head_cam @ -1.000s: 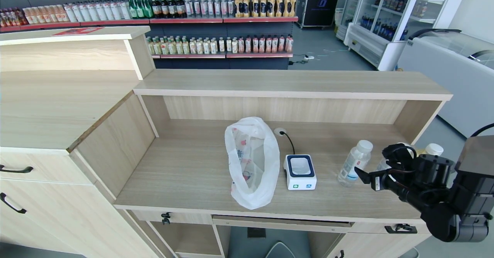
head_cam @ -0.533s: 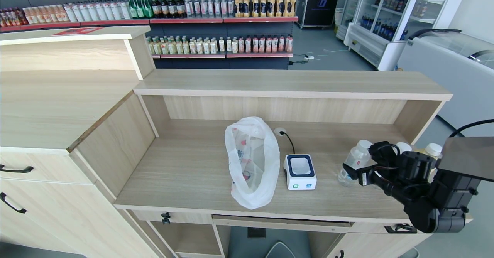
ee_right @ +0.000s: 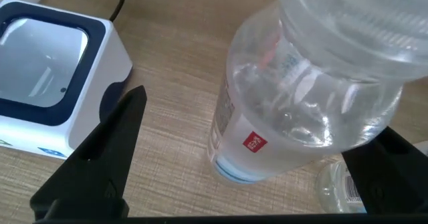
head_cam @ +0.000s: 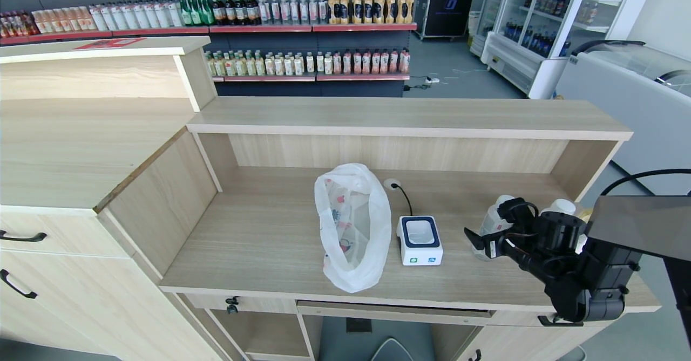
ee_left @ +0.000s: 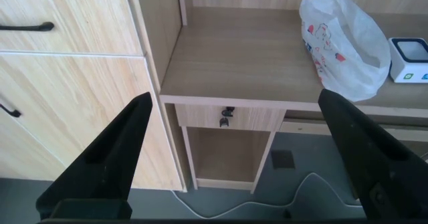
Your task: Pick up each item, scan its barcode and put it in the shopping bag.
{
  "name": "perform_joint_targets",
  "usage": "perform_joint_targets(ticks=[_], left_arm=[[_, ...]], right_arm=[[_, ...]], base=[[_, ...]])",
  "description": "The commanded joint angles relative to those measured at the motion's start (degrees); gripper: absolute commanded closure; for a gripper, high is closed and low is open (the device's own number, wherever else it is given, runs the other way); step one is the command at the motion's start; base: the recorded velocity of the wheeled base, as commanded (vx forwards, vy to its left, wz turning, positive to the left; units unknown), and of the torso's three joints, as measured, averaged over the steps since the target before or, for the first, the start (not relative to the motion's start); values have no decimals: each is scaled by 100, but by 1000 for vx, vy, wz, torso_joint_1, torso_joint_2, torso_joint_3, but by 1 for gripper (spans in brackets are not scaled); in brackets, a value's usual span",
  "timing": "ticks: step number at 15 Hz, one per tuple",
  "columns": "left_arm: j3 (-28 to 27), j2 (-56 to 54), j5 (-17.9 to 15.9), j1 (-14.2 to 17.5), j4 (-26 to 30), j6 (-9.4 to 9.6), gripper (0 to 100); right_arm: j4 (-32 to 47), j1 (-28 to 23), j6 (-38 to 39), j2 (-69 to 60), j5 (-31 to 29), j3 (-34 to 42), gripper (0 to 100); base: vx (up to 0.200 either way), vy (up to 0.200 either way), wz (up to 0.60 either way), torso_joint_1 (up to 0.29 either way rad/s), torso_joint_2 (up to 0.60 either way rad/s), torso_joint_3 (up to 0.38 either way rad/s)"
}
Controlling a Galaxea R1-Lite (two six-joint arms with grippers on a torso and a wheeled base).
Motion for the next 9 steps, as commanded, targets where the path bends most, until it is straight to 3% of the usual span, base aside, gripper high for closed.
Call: perform_joint_targets(ticks=[1, 9], left_arm=[[0, -2, 0, 0, 2, 2, 0], [0, -2, 0, 0, 2, 2, 0]], right_arm=[[1, 61, -4, 80, 2, -112, 0], [18, 0, -12, 265, -7, -366, 0]], base=[[0, 0, 0, 0, 0, 0], [0, 0, 0, 0, 0, 0]])
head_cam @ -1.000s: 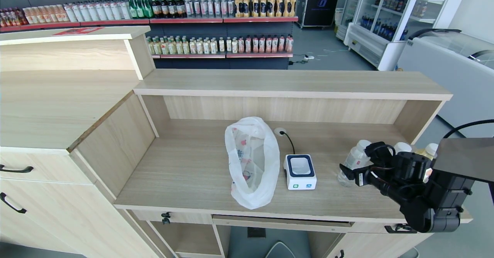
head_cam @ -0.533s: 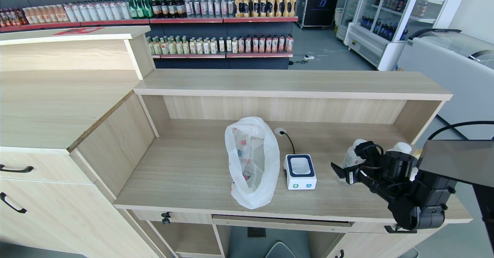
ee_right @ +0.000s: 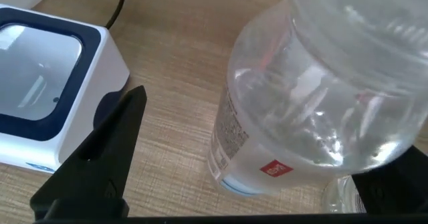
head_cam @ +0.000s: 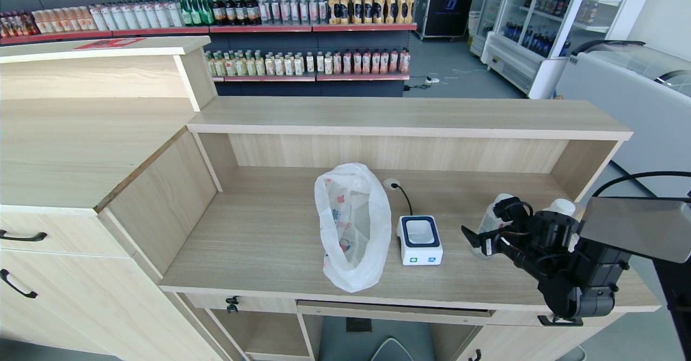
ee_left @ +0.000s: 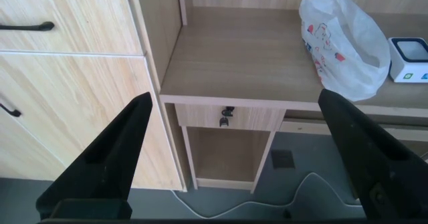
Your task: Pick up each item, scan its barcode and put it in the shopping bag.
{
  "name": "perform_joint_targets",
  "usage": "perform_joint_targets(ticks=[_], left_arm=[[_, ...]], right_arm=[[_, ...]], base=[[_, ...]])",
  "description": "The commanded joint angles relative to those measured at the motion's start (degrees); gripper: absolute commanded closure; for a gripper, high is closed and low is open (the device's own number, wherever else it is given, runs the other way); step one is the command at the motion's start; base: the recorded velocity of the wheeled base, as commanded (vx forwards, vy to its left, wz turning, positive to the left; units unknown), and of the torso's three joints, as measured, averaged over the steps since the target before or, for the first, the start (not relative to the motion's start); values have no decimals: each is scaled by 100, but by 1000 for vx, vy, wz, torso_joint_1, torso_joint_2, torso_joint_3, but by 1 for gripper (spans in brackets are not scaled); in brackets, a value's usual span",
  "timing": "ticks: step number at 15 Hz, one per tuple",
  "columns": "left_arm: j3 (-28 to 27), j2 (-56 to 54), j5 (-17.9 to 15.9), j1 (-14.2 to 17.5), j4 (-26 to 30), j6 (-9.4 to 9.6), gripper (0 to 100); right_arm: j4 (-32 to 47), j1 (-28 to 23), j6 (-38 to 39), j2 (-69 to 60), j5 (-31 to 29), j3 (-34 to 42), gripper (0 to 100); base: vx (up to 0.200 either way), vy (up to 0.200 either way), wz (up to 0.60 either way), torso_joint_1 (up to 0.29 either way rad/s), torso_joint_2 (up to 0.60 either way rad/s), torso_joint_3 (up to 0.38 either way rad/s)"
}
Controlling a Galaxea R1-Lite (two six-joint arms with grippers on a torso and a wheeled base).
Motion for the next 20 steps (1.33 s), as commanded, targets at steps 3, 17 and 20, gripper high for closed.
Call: perform_joint_targets(ticks=[3, 17, 20], left_arm=[[0, -2, 0, 0, 2, -1, 0], [0, -2, 0, 0, 2, -1, 0], [0, -2, 0, 0, 2, -1, 0]], right_arm=[[67, -6, 7, 174, 31, -303, 0], [137, -120, 51, 253, 444, -628, 100], [199, -120, 87, 77, 452, -514, 100]], base=[[0, 0, 0, 0, 0, 0], [0, 0, 0, 0, 0, 0], [0, 0, 0, 0, 0, 0]])
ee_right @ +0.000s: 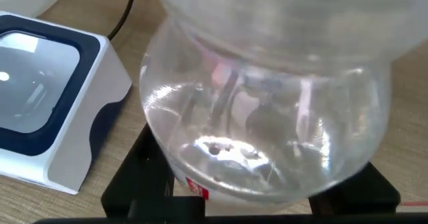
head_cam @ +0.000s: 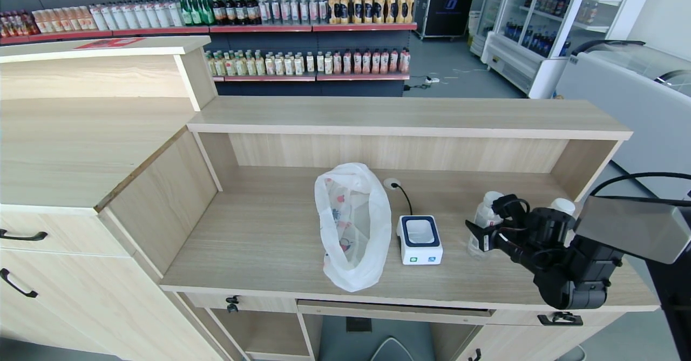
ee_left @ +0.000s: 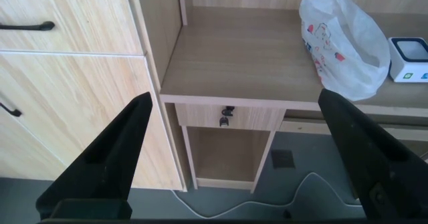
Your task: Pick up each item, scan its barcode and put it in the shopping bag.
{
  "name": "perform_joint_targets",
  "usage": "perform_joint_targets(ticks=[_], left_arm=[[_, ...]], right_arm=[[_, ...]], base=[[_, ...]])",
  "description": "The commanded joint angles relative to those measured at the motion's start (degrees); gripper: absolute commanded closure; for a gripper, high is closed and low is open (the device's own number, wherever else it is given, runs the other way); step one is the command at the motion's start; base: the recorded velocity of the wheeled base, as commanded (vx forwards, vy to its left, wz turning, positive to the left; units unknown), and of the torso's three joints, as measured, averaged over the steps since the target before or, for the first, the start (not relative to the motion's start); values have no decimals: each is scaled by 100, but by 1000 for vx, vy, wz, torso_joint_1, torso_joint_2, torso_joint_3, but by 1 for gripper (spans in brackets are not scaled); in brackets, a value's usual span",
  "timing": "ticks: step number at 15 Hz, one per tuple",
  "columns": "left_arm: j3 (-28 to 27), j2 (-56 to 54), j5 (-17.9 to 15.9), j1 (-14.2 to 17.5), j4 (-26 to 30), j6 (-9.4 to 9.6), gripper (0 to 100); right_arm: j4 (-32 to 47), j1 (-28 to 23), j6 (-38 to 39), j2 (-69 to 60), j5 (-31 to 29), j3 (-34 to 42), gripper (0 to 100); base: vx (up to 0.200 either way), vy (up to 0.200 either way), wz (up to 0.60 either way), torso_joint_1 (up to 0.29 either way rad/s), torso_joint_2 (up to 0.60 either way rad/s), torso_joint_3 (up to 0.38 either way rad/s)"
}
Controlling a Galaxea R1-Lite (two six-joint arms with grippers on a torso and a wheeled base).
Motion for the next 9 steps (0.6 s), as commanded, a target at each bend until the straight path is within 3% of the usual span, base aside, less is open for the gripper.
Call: perform_joint_targets(ticks=[1, 2, 6, 9], left_arm=[[0, -2, 0, 0, -1, -1, 0], [0, -2, 0, 0, -1, -1, 0], [0, -2, 0, 0, -1, -1, 0], [0, -2, 0, 0, -1, -1, 0]], right_arm=[[214, 6, 501, -460, -3, -35, 100], [443, 6, 721, -706, -3, -70, 100], [3264, 42, 1820, -2754, 542, -545, 100], [5329, 200, 2672, -4389, 2045, -923, 100]], base=[[0, 0, 0, 0, 0, 0], [0, 0, 0, 0, 0, 0], [0, 0, 0, 0, 0, 0], [0, 0, 0, 0, 0, 0]])
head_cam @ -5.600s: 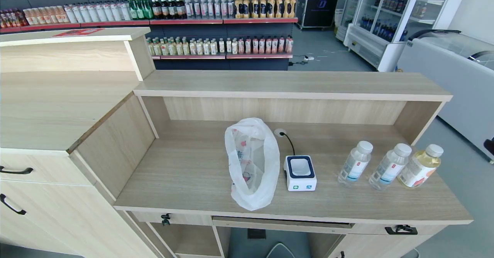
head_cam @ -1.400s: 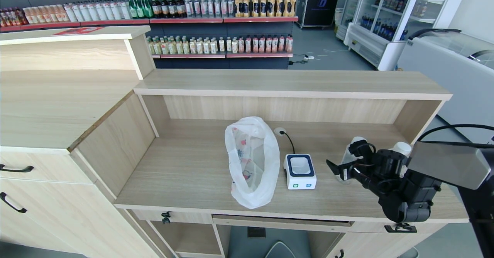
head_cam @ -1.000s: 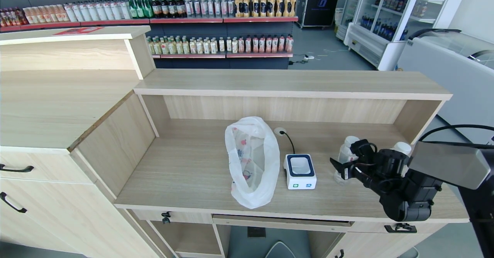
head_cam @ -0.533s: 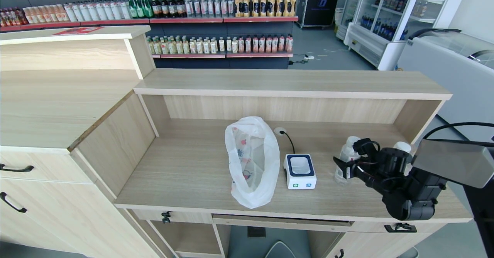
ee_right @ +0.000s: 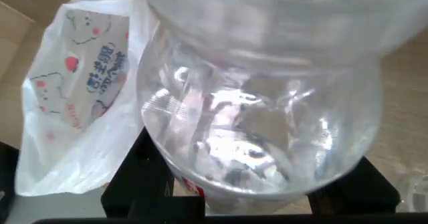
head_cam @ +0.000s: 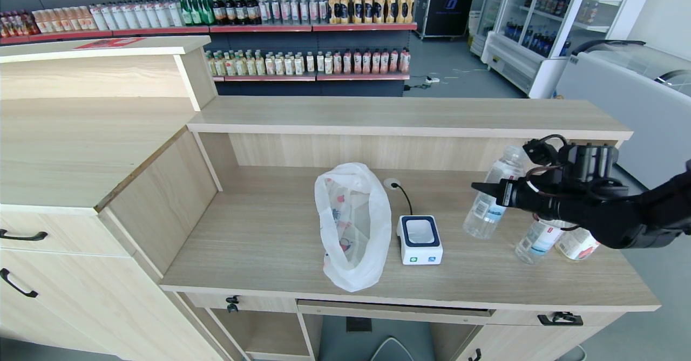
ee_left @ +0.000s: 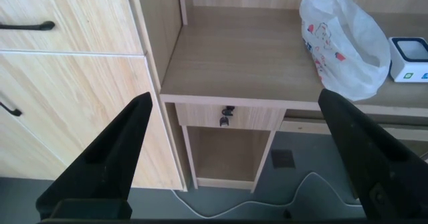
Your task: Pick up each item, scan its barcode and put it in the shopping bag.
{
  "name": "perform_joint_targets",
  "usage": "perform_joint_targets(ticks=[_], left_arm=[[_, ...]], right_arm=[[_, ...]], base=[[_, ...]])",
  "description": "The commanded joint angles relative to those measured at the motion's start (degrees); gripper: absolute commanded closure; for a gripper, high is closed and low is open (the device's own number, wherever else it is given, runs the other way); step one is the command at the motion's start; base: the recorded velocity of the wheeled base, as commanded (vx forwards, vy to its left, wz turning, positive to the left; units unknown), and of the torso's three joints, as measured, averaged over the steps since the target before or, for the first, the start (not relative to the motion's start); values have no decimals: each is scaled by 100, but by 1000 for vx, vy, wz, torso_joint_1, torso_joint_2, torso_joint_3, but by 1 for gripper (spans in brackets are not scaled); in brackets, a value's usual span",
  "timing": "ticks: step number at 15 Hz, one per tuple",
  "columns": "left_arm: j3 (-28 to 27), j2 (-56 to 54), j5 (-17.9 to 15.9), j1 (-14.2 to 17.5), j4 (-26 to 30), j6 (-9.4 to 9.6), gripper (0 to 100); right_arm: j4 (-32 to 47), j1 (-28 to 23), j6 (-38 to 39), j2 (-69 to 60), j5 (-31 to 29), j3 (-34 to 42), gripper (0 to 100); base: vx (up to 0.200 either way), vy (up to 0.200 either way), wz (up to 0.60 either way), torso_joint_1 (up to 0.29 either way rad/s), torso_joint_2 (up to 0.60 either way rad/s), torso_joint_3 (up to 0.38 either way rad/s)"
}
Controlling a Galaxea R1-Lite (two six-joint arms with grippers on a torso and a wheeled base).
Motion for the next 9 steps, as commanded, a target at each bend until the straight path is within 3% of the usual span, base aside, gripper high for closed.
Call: perform_joint_targets(ticks=[1, 5, 9], left_arm=[[0, -2, 0, 0, -1, -1, 0], [0, -2, 0, 0, -1, -1, 0], [0, -2, 0, 0, -1, -1, 0]], right_arm=[[1571, 216, 528, -1892, 1157, -517, 100], [2010, 506, 950, -2736, 2369, -596, 100], [2037, 910, 1258, -3650, 3301, 2, 100]], base=[[0, 0, 0, 0, 0, 0], [0, 0, 0, 0, 0, 0], [0, 0, 0, 0, 0, 0]])
